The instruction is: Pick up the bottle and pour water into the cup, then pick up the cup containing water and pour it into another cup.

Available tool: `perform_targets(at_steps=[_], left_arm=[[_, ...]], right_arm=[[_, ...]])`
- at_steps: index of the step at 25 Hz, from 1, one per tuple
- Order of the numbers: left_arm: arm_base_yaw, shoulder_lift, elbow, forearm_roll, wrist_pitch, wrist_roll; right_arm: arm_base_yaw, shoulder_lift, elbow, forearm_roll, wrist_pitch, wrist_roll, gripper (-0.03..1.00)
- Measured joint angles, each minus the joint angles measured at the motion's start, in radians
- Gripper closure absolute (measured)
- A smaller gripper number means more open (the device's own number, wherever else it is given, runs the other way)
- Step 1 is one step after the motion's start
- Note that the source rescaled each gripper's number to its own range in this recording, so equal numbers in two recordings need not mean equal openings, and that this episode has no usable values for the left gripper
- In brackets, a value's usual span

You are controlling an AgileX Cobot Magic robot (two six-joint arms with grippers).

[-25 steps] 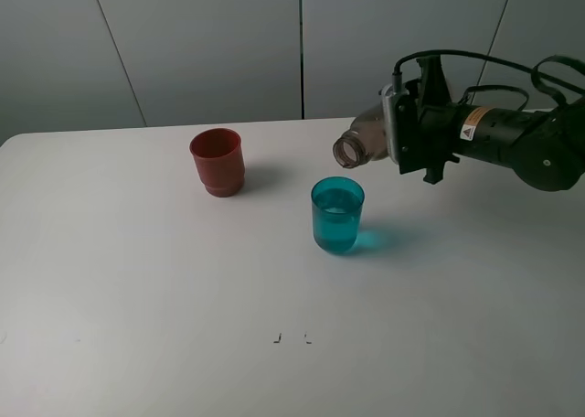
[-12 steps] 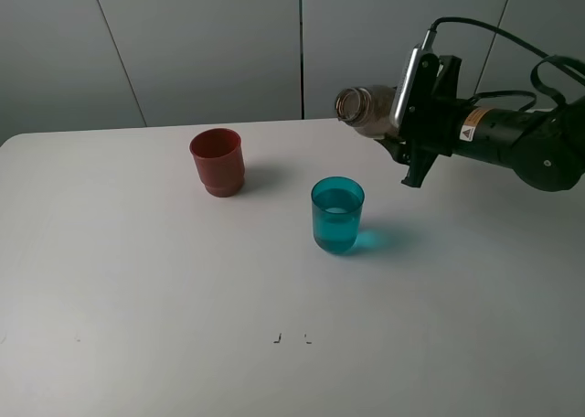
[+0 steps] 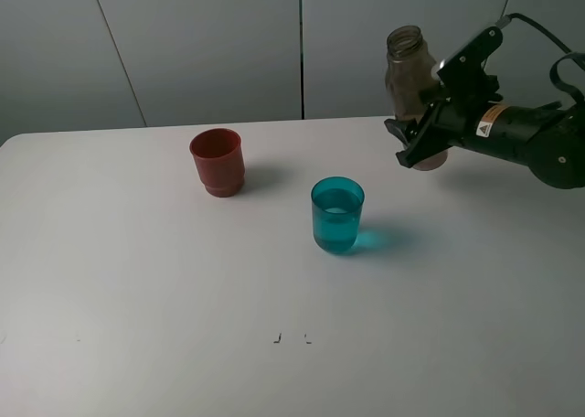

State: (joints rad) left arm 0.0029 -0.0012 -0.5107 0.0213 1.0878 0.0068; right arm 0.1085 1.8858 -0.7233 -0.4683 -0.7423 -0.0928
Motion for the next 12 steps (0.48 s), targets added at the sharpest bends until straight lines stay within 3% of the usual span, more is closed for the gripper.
perform_targets(at_steps=[7, 12], left_arm=[[0.000, 0.000, 0.000, 0.000, 0.000, 0.000], [0.000, 0.000, 0.000, 0.000, 0.000, 0.000]], right_arm=[[-0.092, 0.014, 0.000, -0.017, -0.046, 0.267, 0.97], [-0.122, 0.083, -0.017, -0.022, -0.122, 0.322, 0.97]])
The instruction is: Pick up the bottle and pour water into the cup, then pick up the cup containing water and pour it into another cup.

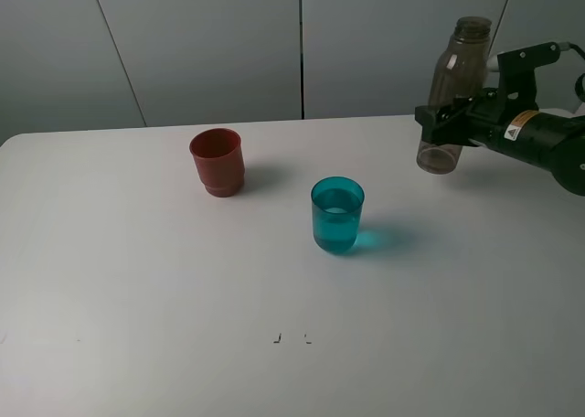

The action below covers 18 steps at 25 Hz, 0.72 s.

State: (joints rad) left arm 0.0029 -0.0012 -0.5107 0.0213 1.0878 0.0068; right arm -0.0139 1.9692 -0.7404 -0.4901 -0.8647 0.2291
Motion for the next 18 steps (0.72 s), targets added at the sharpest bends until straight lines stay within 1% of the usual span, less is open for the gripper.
perform_targets(at_steps=[7, 14, 18], left_arm=[[0.000, 0.000, 0.000, 0.000, 0.000, 0.000], [0.000, 0.000, 0.000, 0.000, 0.000, 0.000], [0.000, 0.000, 0.000, 0.000, 0.000, 0.000]], right_arm=[[-0.005, 0.122, -0.098, -0.015, -0.100, -0.008, 0.97], [-0.005, 0.200, -0.171, -0.016, -0.115, -0.075, 0.97], [-0.005, 0.222, -0.173, -0.009, -0.111, -0.119, 0.97]])
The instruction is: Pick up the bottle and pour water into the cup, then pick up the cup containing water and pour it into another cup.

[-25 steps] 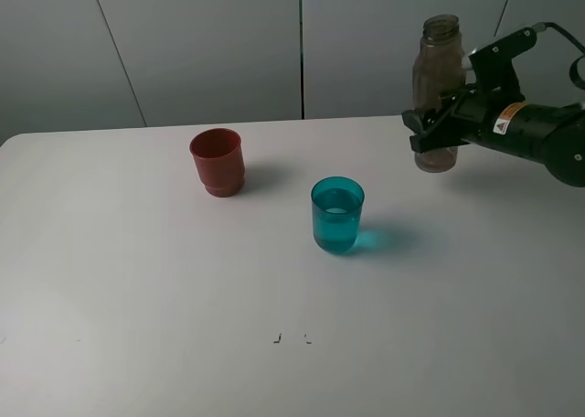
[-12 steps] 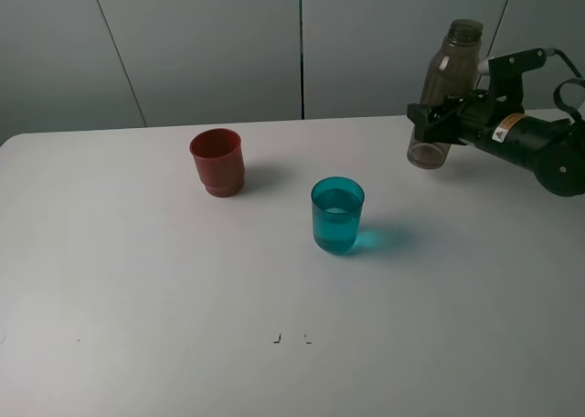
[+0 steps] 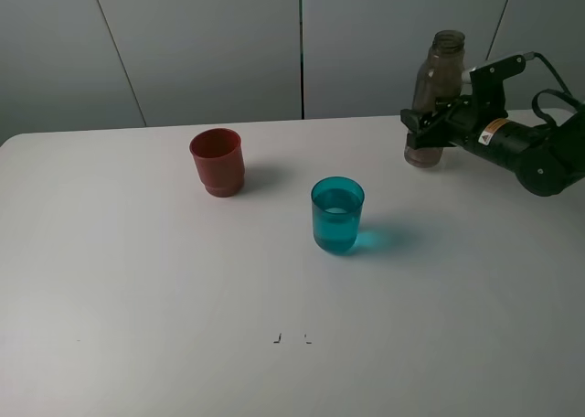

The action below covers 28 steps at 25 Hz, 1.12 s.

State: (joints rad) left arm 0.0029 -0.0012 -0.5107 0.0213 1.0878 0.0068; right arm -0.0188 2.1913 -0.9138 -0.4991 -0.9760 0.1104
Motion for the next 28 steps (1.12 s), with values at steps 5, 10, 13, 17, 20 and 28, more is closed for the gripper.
perform_targets(at_steps=[5, 10, 13, 17, 20, 28], left_arm=[[0.000, 0.000, 0.000, 0.000, 0.000, 0.000], [0.000, 0.000, 0.000, 0.000, 0.000, 0.000], [0.000, 0.000, 0.000, 0.000, 0.000, 0.000], [0.000, 0.000, 0.000, 0.000, 0.000, 0.000], [0.000, 0.000, 0.000, 0.000, 0.000, 0.000], [0.000, 0.000, 0.000, 0.000, 0.000, -0.007]], right_arm=[[0.000, 0.002, 0.000, 0.040, 0.004, -0.064, 0.97], [0.000, 0.002, 0.000, 0.046, 0.012, -0.071, 0.97], [-0.002, 0.002, 0.000, 0.069, 0.026, -0.071, 0.97], [-0.015, 0.002, 0.000, 0.077, 0.028, -0.071, 0.97], [-0.019, 0.002, 0.000, 0.088, 0.033, -0.069, 0.97], [-0.019, 0.002, -0.009, 0.109, 0.032, -0.029, 0.97]])
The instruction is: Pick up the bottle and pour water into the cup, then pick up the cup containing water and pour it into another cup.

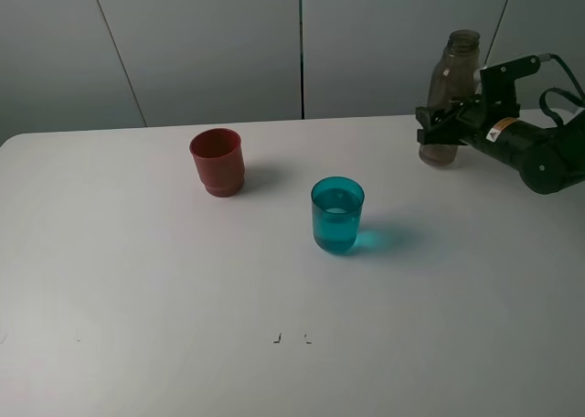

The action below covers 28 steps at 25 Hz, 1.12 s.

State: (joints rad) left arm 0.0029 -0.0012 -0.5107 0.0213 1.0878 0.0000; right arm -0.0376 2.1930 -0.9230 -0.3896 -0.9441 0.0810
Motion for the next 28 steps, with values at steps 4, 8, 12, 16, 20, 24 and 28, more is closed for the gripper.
perform_targets(at_steps=[4, 8, 12, 16, 20, 24, 28], left_arm=[[0.000, 0.000, 0.000, 0.000, 0.000, 0.000], [0.000, 0.000, 0.000, 0.000, 0.000, 0.000], [0.000, 0.000, 0.000, 0.000, 0.000, 0.000], [0.000, 0.000, 0.000, 0.000, 0.000, 0.000], [0.000, 0.000, 0.000, 0.000, 0.000, 0.000], [0.000, 0.000, 0.000, 0.000, 0.000, 0.000], [0.000, 0.000, 0.000, 0.000, 0.000, 0.000]], right_arm=[[-0.005, 0.000, -0.001, 0.010, 0.000, 0.011, 0.97], [-0.012, 0.000, -0.001, 0.010, 0.000, 0.027, 0.97], [-0.012, 0.000, -0.001, 0.010, 0.032, 0.031, 0.97], [-0.012, 0.000, -0.001, 0.010, 0.038, 0.036, 0.97], [-0.012, 0.000, -0.001, 0.010, 0.040, 0.044, 0.97], [-0.012, 0.000, -0.001, 0.010, 0.044, 0.057, 0.97], [-0.012, 0.000, -0.001, 0.008, 0.046, 0.084, 0.69]])
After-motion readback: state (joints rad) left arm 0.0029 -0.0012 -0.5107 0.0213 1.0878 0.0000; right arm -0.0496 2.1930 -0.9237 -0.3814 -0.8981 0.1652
